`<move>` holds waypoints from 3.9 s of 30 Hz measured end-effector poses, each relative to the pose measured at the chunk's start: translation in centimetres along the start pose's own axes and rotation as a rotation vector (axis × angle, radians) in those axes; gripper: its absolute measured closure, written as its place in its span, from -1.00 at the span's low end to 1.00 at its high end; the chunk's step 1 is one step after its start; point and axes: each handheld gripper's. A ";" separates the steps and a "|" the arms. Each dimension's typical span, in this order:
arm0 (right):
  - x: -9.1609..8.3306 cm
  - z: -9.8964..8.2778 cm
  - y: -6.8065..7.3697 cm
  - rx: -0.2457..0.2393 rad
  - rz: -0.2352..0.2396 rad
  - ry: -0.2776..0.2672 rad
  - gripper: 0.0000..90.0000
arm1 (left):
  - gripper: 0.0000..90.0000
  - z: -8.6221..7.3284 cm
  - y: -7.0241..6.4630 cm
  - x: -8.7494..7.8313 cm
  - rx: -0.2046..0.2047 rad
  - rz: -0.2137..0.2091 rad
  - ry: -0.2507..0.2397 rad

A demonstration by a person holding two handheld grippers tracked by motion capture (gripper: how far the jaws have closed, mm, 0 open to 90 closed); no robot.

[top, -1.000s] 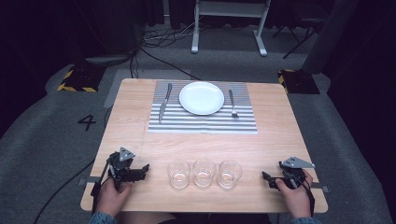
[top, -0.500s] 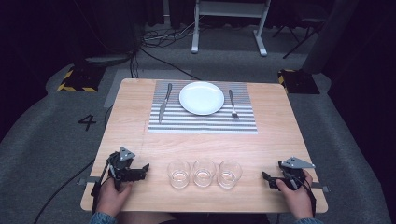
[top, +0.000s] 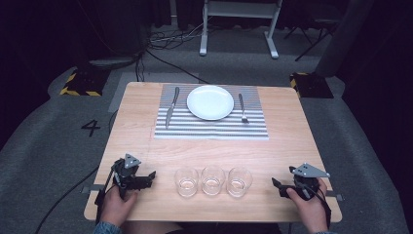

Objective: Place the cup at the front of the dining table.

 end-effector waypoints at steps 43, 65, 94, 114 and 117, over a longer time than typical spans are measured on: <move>-3.3 2.8 8.7 -0.007 0.239 -0.262 -0.65 | -0.74 0.0 -0.1 0.0 -0.005 -0.005 -0.004; 0.9 1.4 10.7 0.043 0.324 -0.176 -0.65 | -0.74 0.0 -0.1 0.0 -0.004 -0.005 -0.004; 3.2 0.4 12.7 0.008 0.184 -0.130 -0.58 | -0.74 0.0 -0.1 0.0 -0.005 -0.005 -0.004; 1.2 4.4 11.8 0.043 0.110 -0.174 -0.58 | -0.74 0.0 -0.1 0.0 -0.006 -0.006 -0.005; 1.1 5.3 11.9 0.047 0.109 -0.183 -0.58 | -0.74 0.0 0.0 0.0 -0.005 -0.005 -0.004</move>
Point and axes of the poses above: each handheld gripper's, and its own axes: x roughly forward along the jaws, z roughly out of its top, y roughly to its left, and after that the axes turned 14 degrees about x, right-handed
